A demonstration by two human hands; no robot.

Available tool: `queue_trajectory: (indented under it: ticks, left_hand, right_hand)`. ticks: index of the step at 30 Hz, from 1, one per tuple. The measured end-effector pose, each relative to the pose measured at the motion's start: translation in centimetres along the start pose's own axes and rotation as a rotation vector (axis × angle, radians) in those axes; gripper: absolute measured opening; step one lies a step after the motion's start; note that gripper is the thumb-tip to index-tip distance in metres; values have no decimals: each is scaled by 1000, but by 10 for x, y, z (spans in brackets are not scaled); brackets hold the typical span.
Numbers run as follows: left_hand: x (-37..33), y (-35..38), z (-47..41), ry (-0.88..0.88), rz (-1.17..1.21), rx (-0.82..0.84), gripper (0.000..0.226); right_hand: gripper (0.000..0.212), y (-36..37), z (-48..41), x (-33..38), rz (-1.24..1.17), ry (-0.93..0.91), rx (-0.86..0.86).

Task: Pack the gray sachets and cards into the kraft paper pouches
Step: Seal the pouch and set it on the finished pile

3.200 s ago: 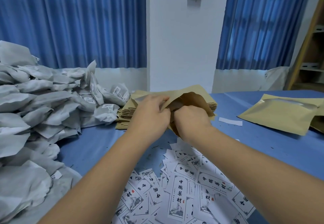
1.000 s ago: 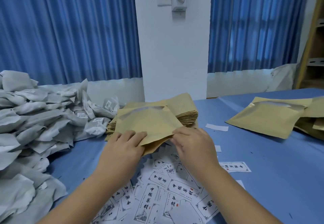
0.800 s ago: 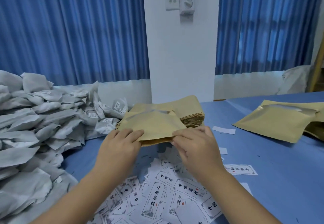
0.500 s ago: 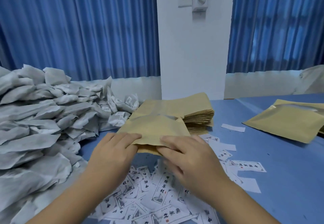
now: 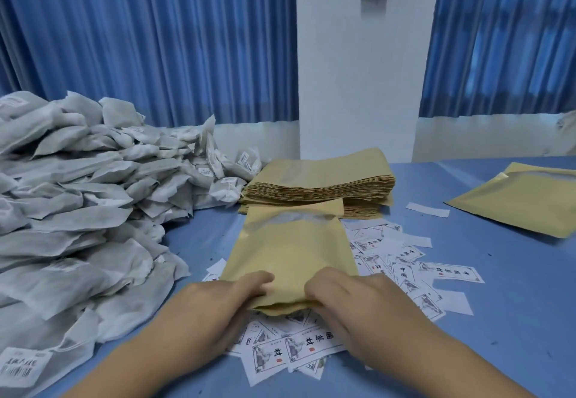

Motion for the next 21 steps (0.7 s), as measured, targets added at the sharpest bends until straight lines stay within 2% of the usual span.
queue_trajectory:
  ticks: [2,4,5,7,11,16,17,19,21]
  left_hand:
    - [-1,8,1,20,6,53,31]
    - [7,16,2,-29,115,113,31]
    - [13,22,4,-38,181,109,34]
    - [19,39,8,-75,271,208,39]
    - [25,47,13,-122,351,280,39]
    - [37,24,24,-191,312,110,21]
    - [38,20,24,-199,270,96,21]
    - [39,13,24,-223,184,91,42]
    - [38,5,24,-210,124,47,40]
  right_hand:
    - [38,9,0,-1,0,50,89]
    - [21,27,1,-6,-21,85,227]
    - [20,38,4,-9,-42,94,299]
    - [30,47,8,-7,-25,72,345]
    - [36,52,10,-13,-92,126,342]
    - [27,51,8,-19,-225,201,324]
    - [26,50,8,-22,-256,230,309]
    - [23,46,8,-30,-321,305,253]
    - [19,45,9,-39,-417,387,198]
Point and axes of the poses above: each hand's wrist, its own z-axis away from the middle knuckle, its own y-axis out of the palm, x = y × z, the point moved 9 cm from there along -z, towards the middle knuckle, and after that the axes turned 12 degrees about x, right-handed, at the moved point
